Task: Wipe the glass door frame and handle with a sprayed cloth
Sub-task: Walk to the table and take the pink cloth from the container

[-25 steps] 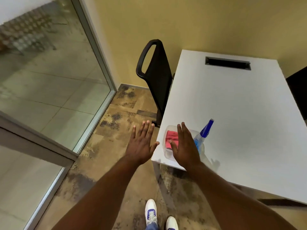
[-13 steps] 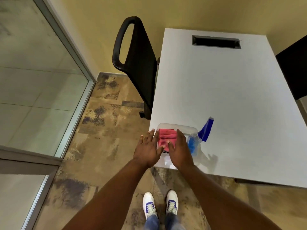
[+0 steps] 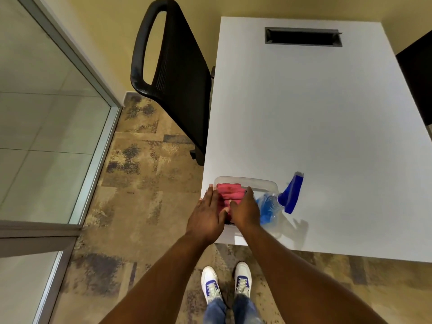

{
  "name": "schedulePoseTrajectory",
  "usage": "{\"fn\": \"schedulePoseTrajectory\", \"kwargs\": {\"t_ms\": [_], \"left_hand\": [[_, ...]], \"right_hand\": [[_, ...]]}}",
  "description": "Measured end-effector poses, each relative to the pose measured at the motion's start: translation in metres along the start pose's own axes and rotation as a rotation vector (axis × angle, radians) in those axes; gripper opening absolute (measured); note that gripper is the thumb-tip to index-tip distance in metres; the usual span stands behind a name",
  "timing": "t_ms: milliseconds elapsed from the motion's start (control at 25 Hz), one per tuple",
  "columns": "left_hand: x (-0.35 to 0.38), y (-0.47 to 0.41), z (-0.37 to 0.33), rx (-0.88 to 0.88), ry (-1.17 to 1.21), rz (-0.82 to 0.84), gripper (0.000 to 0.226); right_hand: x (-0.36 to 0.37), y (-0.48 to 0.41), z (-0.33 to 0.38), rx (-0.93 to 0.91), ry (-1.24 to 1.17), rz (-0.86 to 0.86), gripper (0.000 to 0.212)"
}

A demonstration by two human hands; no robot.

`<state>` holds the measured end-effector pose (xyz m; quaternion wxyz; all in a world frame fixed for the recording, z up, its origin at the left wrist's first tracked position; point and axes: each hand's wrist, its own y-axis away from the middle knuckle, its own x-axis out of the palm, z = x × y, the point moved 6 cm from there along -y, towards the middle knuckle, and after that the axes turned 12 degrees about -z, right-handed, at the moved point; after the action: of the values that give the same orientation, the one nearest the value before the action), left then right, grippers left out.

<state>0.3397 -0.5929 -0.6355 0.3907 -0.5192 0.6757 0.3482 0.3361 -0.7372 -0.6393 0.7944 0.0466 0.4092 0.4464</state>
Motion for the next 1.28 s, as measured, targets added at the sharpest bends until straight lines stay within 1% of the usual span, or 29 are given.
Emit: {"fn": "schedulePoseTrajectory", "kwargs": {"t_ms": [80,160,280,360,400,480,560,680,760,880,960,1040,1120,1200,1280], "left_hand": [[0.001,0.000,0.001,-0.013,0.016,0.008,0.070],[0.002,0.000,0.002,-0.019,0.035,0.025,0.070],[-0.003,-0.003,0.005,-0.021,0.056,0.047,0.069],[-0.013,-0.008,0.006,-0.064,0.102,0.035,0.070],[-0.018,-0.010,0.005,-0.106,0.169,0.028,0.071],[-0.033,-0.013,0.001,-0.206,0.405,0.010,0.066],[-0.050,-0.018,-0.007,-0.283,0.655,-0.032,0.050],[-0.075,-0.026,-0.015,-0.389,0.904,-0.052,0.029],[-0.091,-0.029,-0.021,-0.419,1.006,-0.044,0.019],[-0.116,-0.029,-0.031,-0.440,1.098,-0.081,0.015],[-0.130,-0.031,-0.035,-0.445,1.150,-0.121,0.021],[-0.143,-0.031,-0.036,-0.456,1.170,-0.166,0.027],[-0.155,-0.033,-0.033,-0.481,1.171,-0.220,0.028],[-0.162,-0.035,-0.029,-0.497,1.161,-0.248,0.026],[-0.164,-0.037,-0.027,-0.505,1.163,-0.264,0.021]], "right_hand": [[0.004,-0.001,0.003,0.010,0.122,0.038,0.048],[0.006,-0.002,0.009,-0.056,0.219,0.028,0.054],[0.001,0.002,0.018,-0.154,0.203,-0.039,0.042],[-0.006,0.005,0.021,-0.153,0.124,-0.078,0.033],[-0.011,0.009,0.024,-0.131,0.048,-0.084,0.029],[-0.020,0.015,0.031,-0.101,-0.103,-0.062,0.019],[-0.028,0.022,0.041,-0.089,-0.266,-0.020,0.015],[-0.041,0.030,0.061,-0.124,-0.433,0.009,0.009],[-0.050,0.037,0.077,-0.215,-0.423,0.004,0.017],[-0.062,0.051,0.099,-0.370,-0.289,-0.061,0.046],[-0.075,0.064,0.114,-0.535,-0.196,-0.156,0.061],[-0.097,0.080,0.128,-0.770,-0.133,-0.295,0.067],[-0.125,0.092,0.132,-0.922,-0.115,-0.446,0.069],[-0.149,0.095,0.126,-0.954,-0.090,-0.555,0.074],[-0.165,0.092,0.110,-0.924,-0.044,-0.601,0.081]]}}
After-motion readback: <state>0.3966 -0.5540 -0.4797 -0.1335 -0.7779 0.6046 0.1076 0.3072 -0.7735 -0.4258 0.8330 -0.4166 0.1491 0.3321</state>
